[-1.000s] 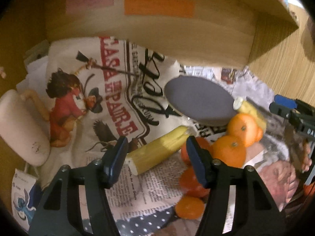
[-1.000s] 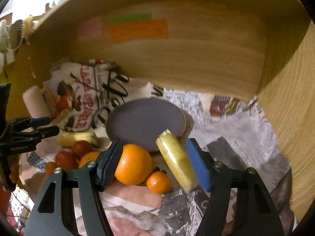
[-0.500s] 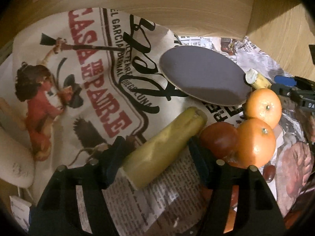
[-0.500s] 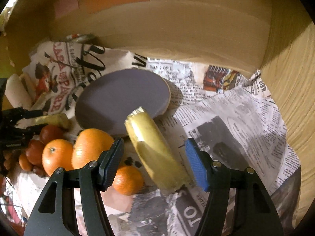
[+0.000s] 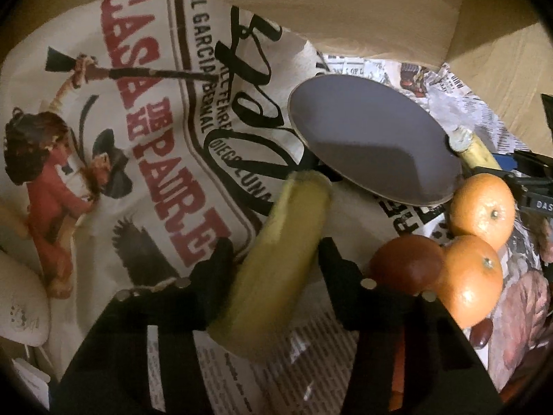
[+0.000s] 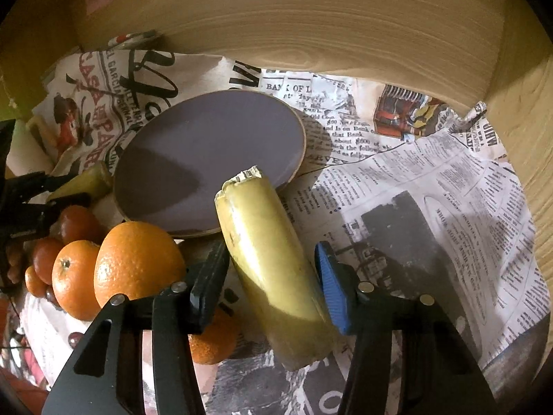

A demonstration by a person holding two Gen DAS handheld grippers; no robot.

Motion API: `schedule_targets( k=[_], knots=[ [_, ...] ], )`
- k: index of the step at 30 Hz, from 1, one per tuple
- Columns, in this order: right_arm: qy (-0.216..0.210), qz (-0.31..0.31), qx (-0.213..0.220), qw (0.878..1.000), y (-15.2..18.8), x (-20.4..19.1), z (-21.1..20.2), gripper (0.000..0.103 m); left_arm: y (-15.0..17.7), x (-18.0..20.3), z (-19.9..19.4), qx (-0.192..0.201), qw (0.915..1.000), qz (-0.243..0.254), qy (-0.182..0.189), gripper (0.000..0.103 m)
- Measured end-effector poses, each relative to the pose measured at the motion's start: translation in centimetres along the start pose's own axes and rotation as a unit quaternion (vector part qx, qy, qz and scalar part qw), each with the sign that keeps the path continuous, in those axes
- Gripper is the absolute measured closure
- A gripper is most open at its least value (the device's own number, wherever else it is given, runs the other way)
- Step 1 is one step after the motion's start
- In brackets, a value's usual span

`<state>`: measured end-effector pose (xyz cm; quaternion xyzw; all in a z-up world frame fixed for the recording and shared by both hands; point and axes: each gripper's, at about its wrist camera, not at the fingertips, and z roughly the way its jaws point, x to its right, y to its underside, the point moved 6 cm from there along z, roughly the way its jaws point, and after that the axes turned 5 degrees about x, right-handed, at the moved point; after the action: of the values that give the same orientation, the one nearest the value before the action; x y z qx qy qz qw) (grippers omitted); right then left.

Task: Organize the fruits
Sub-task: 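Grasp a yellow cylinder with the right gripper while the left gripper grasps the other yellow cylinder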

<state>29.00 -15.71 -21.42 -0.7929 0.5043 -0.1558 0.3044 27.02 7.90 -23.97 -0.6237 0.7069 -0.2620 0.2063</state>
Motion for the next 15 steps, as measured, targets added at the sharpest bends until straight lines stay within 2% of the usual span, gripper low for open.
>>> schedule_targets(
  k=[6, 15],
  knots=[
    [0.012, -0.009, 0.004, 1.0, 0.0, 0.1, 0.0, 0.065, -0.6, 0.3, 0.9, -0.004, 1.0, 0.006, 0.005, 0.067],
    [0.012, 0.0, 0.017, 1.0, -0.2, 0.2, -0.4, 0.067, -1.1, 0.6, -0.4, 0.016, 0.9997, -0.009, 0.013, 0.068]
  ],
)
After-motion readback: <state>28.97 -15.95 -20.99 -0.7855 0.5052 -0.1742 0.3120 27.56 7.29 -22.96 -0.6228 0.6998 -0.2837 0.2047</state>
